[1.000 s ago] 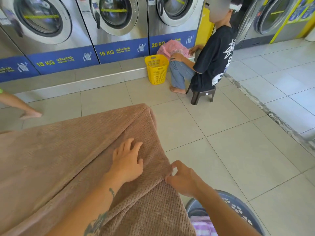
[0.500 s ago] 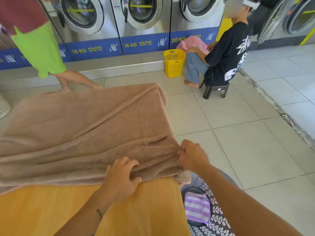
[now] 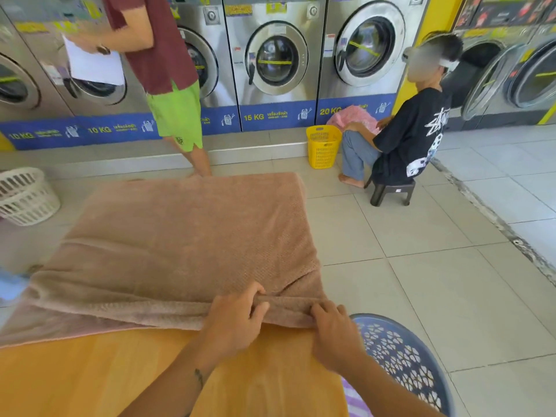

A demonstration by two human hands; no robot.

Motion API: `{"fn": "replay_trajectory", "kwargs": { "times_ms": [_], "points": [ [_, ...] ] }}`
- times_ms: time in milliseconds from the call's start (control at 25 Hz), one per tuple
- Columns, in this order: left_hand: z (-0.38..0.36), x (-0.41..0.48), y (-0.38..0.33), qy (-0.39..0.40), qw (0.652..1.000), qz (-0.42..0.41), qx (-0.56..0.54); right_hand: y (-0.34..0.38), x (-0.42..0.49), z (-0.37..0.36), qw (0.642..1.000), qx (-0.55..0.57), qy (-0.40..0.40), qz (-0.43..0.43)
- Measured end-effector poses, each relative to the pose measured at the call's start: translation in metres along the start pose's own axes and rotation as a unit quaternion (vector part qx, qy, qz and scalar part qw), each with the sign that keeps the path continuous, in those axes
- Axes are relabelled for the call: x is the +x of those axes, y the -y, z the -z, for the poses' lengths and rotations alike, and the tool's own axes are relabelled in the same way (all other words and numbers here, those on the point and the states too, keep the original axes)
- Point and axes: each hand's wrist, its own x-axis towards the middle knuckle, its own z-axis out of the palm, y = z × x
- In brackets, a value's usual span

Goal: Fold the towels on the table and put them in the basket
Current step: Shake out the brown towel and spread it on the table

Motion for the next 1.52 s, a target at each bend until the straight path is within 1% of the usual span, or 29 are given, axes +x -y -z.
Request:
{"fn": "replay_trajectory", "kwargs": {
  "times_ms": [40, 120, 160, 200, 280, 320, 400, 440, 520, 560, 640, 720, 840, 1000, 1040, 1080, 1160, 1200, 1240, 1320, 1400, 1440, 1520],
  "points": [
    [0.001, -0.007, 0.000, 0.021, 0.999, 0.012, 0.027, -0.004, -0.002, 0.002, 1.000, -0.010, -0.016, -0.008],
    [-0.003, -0.023, 0.010, 0.063, 0.991, 0.028, 0.115, -0.014, -0.005, 0.010, 0.999, -0.010, -0.037, -0.034],
    [-0.008, -0.031, 0.019, 0.064, 0.986, 0.036, 0.148, -0.020, -0.008, 0.014, 0.998, -0.016, -0.043, -0.049],
    [-0.013, -0.043, 0.031, 0.050, 0.983, 0.048, 0.168, -0.025, -0.014, 0.017, 0.997, -0.034, -0.038, -0.066],
    [-0.021, -0.064, 0.052, -0.021, 0.984, 0.043, 0.169, -0.027, -0.030, 0.016, 0.992, -0.071, 0.001, -0.105],
    [-0.024, -0.073, 0.062, -0.058, 0.985, 0.030, 0.161, -0.024, -0.037, 0.013, 0.990, -0.068, 0.015, -0.119],
    [-0.027, -0.086, 0.082, -0.125, 0.982, 0.006, 0.144, -0.004, -0.049, 0.005, 0.994, -0.026, 0.009, -0.109],
    [-0.026, -0.090, 0.090, -0.127, 0.981, 0.003, 0.144, 0.011, -0.054, 0.001, 0.996, 0.003, 0.004, -0.089],
    [-0.022, -0.100, 0.097, -0.088, 0.984, 0.028, 0.151, 0.037, -0.060, -0.011, 0.997, 0.049, 0.017, -0.052],
    [-0.020, -0.103, 0.099, -0.055, 0.985, 0.049, 0.157, 0.048, -0.061, -0.018, 0.997, 0.051, 0.029, -0.045],
    [-0.016, -0.109, 0.108, -0.010, 0.981, 0.079, 0.177, 0.061, -0.064, -0.031, 0.998, 0.013, 0.038, -0.057],
    [-0.009, -0.113, 0.117, -0.012, 0.979, 0.094, 0.180, 0.066, -0.069, -0.039, 0.996, -0.040, 0.026, -0.070],
    [0.002, -0.117, 0.129, -0.013, 0.983, 0.095, 0.158, 0.070, -0.075, -0.035, 0.992, -0.110, 0.010, -0.056],
    [0.009, -0.107, 0.140, 0.002, 0.989, 0.071, 0.130, 0.064, -0.069, -0.011, 0.989, -0.086, -0.092, -0.077],
    [0.010, -0.103, 0.141, -0.003, 0.990, 0.066, 0.128, 0.059, -0.066, -0.005, 0.987, -0.094, -0.096, -0.088],
    [0.010, -0.100, 0.140, -0.014, 0.989, 0.062, 0.131, 0.054, -0.064, 0.001, 0.986, -0.108, -0.076, -0.104],
    [0.007, -0.092, 0.137, -0.047, 0.986, 0.070, 0.141, 0.047, -0.061, 0.009, 0.981, -0.125, -0.004, -0.149],
    [0.006, -0.088, 0.136, -0.058, 0.985, 0.078, 0.144, 0.046, -0.059, 0.011, 0.978, -0.129, 0.019, -0.161],
    [0.004, -0.085, 0.137, -0.063, 0.984, 0.085, 0.146, 0.046, -0.057, 0.011, 0.977, -0.135, 0.024, -0.162],
    [0.002, -0.081, 0.140, -0.058, 0.982, 0.094, 0.151, 0.056, -0.050, 0.010, 0.985, -0.123, -0.007, -0.117],
    [-0.001, -0.082, 0.144, -0.069, 0.982, 0.095, 0.150, 0.076, -0.043, 0.002, 0.998, -0.052, -0.030, -0.036],
    [-0.002, -0.084, 0.146, -0.090, 0.982, 0.093, 0.141, 0.089, -0.038, -0.004, 0.999, -0.015, -0.027, 0.007],
    [0.000, -0.089, 0.149, -0.126, 0.978, 0.105, 0.127, 0.113, -0.028, -0.018, 0.997, 0.010, -0.002, 0.073]
  ]
}}
